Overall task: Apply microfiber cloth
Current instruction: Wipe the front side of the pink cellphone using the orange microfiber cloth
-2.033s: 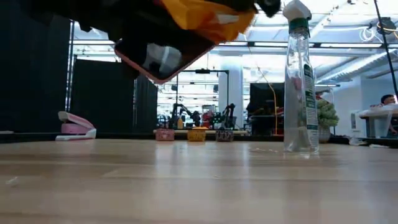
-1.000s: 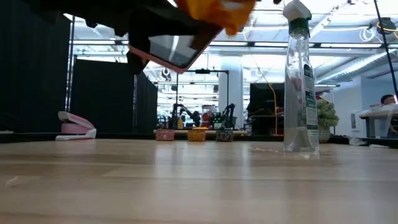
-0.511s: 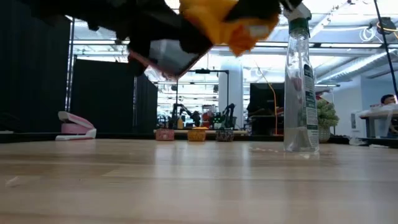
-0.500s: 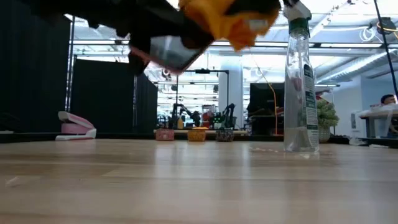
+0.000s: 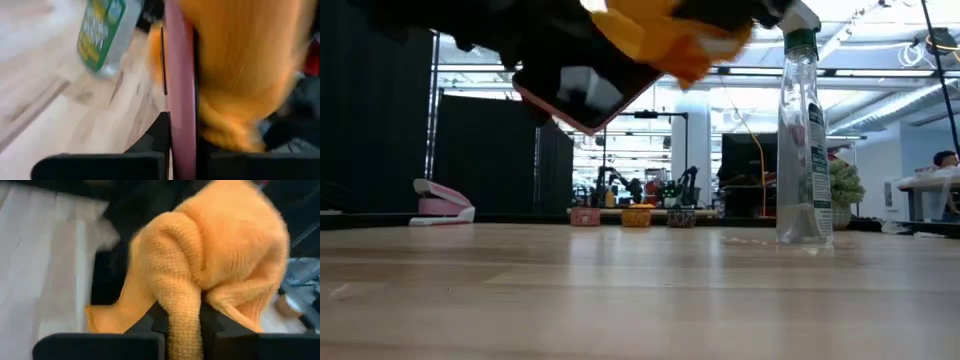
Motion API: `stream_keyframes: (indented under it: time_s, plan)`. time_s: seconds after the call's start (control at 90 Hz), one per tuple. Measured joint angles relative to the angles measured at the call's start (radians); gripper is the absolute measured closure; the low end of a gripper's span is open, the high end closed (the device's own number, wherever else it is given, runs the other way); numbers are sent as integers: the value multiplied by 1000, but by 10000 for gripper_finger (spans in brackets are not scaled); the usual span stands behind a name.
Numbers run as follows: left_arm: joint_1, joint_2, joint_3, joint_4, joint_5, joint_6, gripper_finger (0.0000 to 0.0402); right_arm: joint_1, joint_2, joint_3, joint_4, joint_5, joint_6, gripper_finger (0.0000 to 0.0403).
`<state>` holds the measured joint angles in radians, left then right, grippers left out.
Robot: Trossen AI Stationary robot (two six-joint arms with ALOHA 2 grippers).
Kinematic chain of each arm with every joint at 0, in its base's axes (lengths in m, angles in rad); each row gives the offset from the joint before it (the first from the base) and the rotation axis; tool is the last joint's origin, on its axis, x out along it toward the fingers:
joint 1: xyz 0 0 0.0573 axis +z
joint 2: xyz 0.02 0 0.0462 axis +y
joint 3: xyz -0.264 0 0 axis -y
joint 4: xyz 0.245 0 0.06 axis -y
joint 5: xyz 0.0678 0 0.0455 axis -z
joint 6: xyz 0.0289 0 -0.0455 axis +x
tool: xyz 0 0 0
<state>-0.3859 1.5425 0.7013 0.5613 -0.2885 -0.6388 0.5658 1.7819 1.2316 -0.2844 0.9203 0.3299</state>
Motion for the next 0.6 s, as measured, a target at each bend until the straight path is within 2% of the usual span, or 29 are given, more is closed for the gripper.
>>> stream_keyframes:
  time_s: [0.078, 0.167, 0.289, 0.411, 0.489, 0.6]
  plan:
    - [1, -3, 3, 19, -14, 0, 389, 6, -30, -1, -66, 62, 14, 378]
    - [2, -5, 3, 31, -30, -2, 389, -13, -56, -2, -35, 90, -11, 378]
    - [2, -5, 3, 36, -32, -3, 389, -55, -58, -4, 159, 90, -146, 378]
    - [7, -5, 3, 26, -7, -3, 389, -83, -15, -1, 330, -4, -257, 378]
    - [6, -1, 0, 0, 3, -3, 389, -81, 16, 0, 307, -36, -230, 378]
    - [8, 1, -1, -9, 4, -2, 389, -58, 25, 4, 169, -38, -120, 378]
